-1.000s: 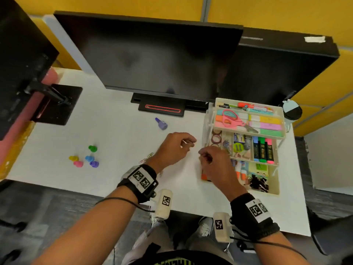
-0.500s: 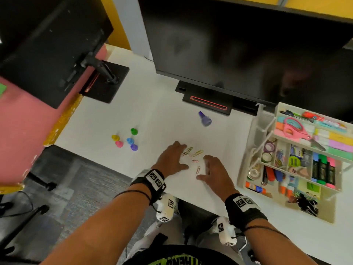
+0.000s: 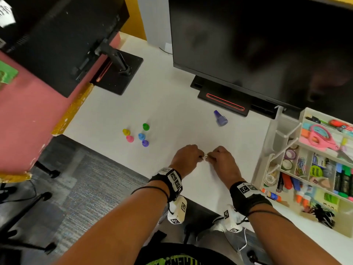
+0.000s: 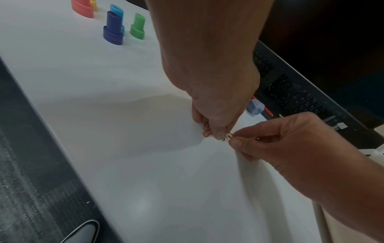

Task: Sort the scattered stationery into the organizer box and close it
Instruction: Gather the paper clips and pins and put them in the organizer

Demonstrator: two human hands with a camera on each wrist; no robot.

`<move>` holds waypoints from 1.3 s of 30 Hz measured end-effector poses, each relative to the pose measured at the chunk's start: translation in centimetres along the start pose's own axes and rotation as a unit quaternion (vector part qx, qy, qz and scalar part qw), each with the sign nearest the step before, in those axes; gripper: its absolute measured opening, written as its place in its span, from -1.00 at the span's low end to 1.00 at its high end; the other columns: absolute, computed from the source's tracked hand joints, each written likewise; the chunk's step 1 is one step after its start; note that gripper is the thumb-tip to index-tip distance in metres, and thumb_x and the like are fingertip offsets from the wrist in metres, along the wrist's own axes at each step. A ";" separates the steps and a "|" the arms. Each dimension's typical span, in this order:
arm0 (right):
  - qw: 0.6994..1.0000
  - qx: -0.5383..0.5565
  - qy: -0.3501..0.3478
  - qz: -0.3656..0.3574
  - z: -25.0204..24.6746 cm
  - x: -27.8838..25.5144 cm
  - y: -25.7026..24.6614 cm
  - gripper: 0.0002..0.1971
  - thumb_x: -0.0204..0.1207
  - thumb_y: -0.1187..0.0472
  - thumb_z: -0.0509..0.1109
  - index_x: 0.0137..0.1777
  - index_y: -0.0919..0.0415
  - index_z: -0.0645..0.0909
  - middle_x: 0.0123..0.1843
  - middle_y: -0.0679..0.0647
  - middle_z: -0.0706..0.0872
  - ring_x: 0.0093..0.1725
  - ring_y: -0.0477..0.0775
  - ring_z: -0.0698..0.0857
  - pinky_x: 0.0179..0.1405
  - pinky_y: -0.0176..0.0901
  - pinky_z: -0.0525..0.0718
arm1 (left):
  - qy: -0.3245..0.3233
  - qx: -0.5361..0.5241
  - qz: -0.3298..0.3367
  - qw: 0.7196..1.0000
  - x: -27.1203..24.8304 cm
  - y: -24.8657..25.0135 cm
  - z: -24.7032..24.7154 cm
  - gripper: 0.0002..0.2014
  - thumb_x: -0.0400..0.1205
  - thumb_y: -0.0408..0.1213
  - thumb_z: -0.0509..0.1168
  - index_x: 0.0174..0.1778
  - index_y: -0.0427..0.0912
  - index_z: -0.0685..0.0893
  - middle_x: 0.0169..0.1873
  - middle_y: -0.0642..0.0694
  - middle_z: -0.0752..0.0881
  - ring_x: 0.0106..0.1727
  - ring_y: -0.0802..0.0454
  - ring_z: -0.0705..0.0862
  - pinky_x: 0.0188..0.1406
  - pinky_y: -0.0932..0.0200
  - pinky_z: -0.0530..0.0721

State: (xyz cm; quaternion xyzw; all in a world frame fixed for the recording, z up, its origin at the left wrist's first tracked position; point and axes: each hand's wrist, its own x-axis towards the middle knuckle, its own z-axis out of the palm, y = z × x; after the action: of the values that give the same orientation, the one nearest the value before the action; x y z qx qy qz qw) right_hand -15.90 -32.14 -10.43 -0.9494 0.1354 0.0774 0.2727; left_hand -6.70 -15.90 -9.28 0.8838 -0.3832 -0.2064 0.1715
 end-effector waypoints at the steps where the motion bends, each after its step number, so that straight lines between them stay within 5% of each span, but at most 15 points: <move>1: 1.000 -0.014 0.003 -0.012 0.1 0.1 0.0 -0.85 0.68 0.20 0.49 -0.01 0.27 0.83 -0.07 0.12 0.63 -0.17 0.13 0.65 -0.17 -0.10 0.58 | -0.001 -0.004 0.000 1.000 0.0 -0.1 0.0 -0.82 0.76 -0.20 0.28 0.01 -0.09 0.80 -0.16 -0.10 0.62 -0.11 -0.12 0.65 -0.19 -0.01 0.62; 7: 0.991 -0.109 -0.002 -0.083 0.5 0.6 0.4 -0.87 0.57 0.44 0.47 0.03 0.25 0.78 -0.07 0.15 0.67 -0.15 0.21 0.71 -0.22 0.01 0.72 | 0.010 0.045 0.036 0.998 0.5 -0.3 0.4 -0.88 0.73 -0.25 0.32 0.08 -0.19 0.72 -0.03 -0.15 0.62 -0.04 -0.16 0.63 -0.24 -0.10 0.66; 13: 0.986 -0.135 0.003 -0.102 -0.2 1.1 0.0 -0.92 0.64 0.28 0.42 -0.01 0.27 0.73 -0.09 0.15 0.66 -0.17 0.21 0.69 -0.27 0.02 0.68 | -0.031 0.102 0.034 0.994 0.6 -0.1 0.2 -0.85 0.48 -0.36 0.51 -0.10 -0.16 0.69 -0.15 -0.10 0.65 -0.17 -0.09 0.67 -0.41 0.09 0.52; 18: 0.990 -0.112 0.015 -0.080 -0.7 1.6 0.1 -0.89 0.60 0.18 0.42 -0.03 0.23 0.64 -0.07 0.10 0.65 -0.06 0.17 0.64 -0.23 0.03 0.68 | -0.042 0.025 -0.001 0.999 1.3 -1.3 -0.1 -0.78 0.72 -0.21 0.25 0.23 -0.17 0.68 0.16 -0.09 0.62 0.19 -0.10 0.59 0.00 0.04 0.63; 23: 0.994 -0.061 -0.018 -0.092 -0.7 1.7 0.1 -0.95 0.58 0.26 0.43 -0.04 0.19 0.61 -0.07 0.09 0.69 0.00 0.20 0.66 -0.08 0.02 0.67 | 0.053 -0.133 -0.072 0.987 0.8 -1.3 -1.8 -0.87 0.75 -0.19 0.31 0.09 -0.15 0.70 0.04 -0.08 0.58 -0.02 -0.03 0.63 -0.03 0.14 0.57; 27: 0.991 0.132 0.030 -0.013 -1.7 1.4 -0.5 -0.89 0.69 0.32 0.34 0.11 0.15 0.68 -0.04 -0.01 0.74 -0.08 0.05 0.71 -0.11 -0.30 0.60 | 0.068 -0.226 -0.087 0.968 0.9 -0.6 -3.0 -0.88 0.74 -0.20 0.34 0.01 -0.17 0.70 -0.11 0.01 0.64 -0.08 0.03 0.63 -0.03 0.10 0.60; 30: 0.916 0.372 0.037 0.148 -2.6 0.5 -1.5 -0.81 0.74 0.26 0.32 0.13 0.20 0.78 -0.07 0.04 0.78 -0.16 0.00 0.69 -0.21 -0.34 0.67 | 0.071 -0.310 -0.090 0.944 1.3 1.2 -3.9 -0.90 0.73 -0.20 0.36 -0.05 -0.12 0.71 -0.21 0.15 0.70 -0.19 0.25 0.64 -0.15 0.30 0.54; 34: 0.657 0.721 -0.001 0.220 -3.3 0.1 -2.9 -0.69 0.68 0.22 0.20 0.20 0.44 0.65 0.16 0.31 0.77 -0.09 0.08 0.71 -0.05 -0.09 0.65 | 0.078 -0.351 -0.069 0.931 1.7 4.4 -4.2 -0.89 0.67 -0.15 0.44 -0.01 -0.09 0.80 -0.14 0.15 0.80 -0.12 0.30 0.74 -0.15 0.47 0.64; 36: 0.561 0.794 0.003 0.233 -3.6 0.3 -3.2 -0.68 0.70 0.18 0.13 0.17 0.38 0.63 0.20 0.30 0.82 0.03 0.13 0.81 0.09 -0.08 0.70 | 0.079 -0.351 -0.058 0.931 1.7 5.4 -4.2 -0.88 0.62 -0.14 0.49 0.01 -0.06 0.83 -0.15 0.13 0.82 -0.15 0.27 0.75 -0.14 0.36 0.72; 37: 0.536 0.809 0.008 0.240 -3.7 0.4 -3.2 -0.70 0.71 0.15 0.13 0.09 0.33 0.63 0.19 0.29 0.83 0.09 0.16 0.84 0.16 -0.06 0.70 | 0.081 -0.349 -0.051 0.932 1.6 5.7 -4.3 -0.86 0.60 -0.14 0.51 0.03 -0.06 0.83 -0.15 0.12 0.82 -0.18 0.28 0.75 -0.15 0.32 0.74; 39: 0.541 0.802 0.021 0.253 -4.1 0.6 -2.9 -0.74 0.71 0.14 0.16 -0.08 0.25 0.60 0.12 0.31 0.80 0.09 0.23 0.80 0.05 -0.06 0.67 | 0.090 -0.349 -0.033 0.932 1.3 5.6 -4.7 -0.83 0.60 -0.14 0.52 0.06 -0.06 0.84 -0.13 0.09 0.84 -0.23 0.31 0.73 -0.16 0.36 0.71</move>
State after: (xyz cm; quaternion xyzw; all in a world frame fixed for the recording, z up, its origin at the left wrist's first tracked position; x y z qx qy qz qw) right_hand -14.19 -32.17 -5.65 -0.2626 0.3810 -0.0179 0.8863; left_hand -6.93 -19.80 -3.00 0.7953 -0.2406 -0.2527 0.4958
